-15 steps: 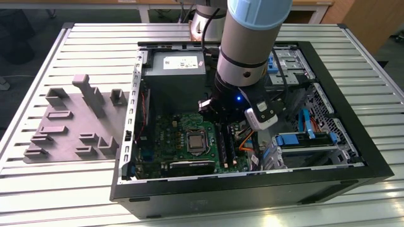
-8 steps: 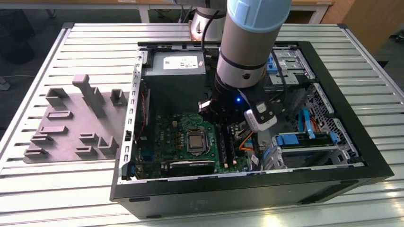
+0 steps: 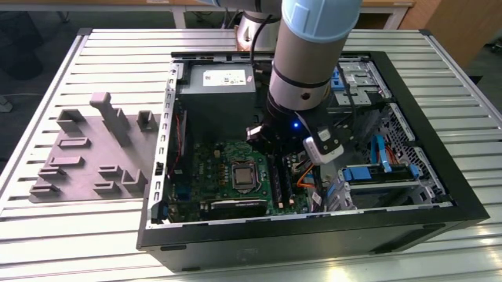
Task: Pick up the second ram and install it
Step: 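Press down the second ram until it locks into place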
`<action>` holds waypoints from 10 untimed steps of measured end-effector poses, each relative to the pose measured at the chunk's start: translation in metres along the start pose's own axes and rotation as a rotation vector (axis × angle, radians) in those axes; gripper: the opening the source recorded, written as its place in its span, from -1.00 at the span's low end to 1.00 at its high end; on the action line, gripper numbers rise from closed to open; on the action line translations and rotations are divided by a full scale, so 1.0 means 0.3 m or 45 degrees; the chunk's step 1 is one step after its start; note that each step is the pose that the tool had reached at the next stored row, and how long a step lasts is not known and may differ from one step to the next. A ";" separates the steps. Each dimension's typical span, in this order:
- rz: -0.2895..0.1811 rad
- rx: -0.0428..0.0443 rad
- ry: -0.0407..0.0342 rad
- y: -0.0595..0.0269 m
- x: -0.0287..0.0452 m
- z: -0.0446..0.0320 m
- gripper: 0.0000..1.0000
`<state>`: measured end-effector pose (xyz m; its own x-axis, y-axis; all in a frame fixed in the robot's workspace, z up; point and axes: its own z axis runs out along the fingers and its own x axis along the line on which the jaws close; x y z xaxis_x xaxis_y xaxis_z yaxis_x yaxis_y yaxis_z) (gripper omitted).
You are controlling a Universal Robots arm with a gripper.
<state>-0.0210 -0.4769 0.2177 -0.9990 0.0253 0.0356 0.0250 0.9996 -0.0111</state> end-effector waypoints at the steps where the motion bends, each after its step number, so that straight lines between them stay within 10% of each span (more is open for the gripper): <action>1: 0.000 0.000 0.0000 0.000 0.000 0.002 -0.79; 10: 0.000 -0.001 0.0000 0.000 0.001 -0.020 -0.79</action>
<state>-0.0210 -0.4768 0.2239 -0.9990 0.0254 0.0356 0.0250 0.9996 -0.0105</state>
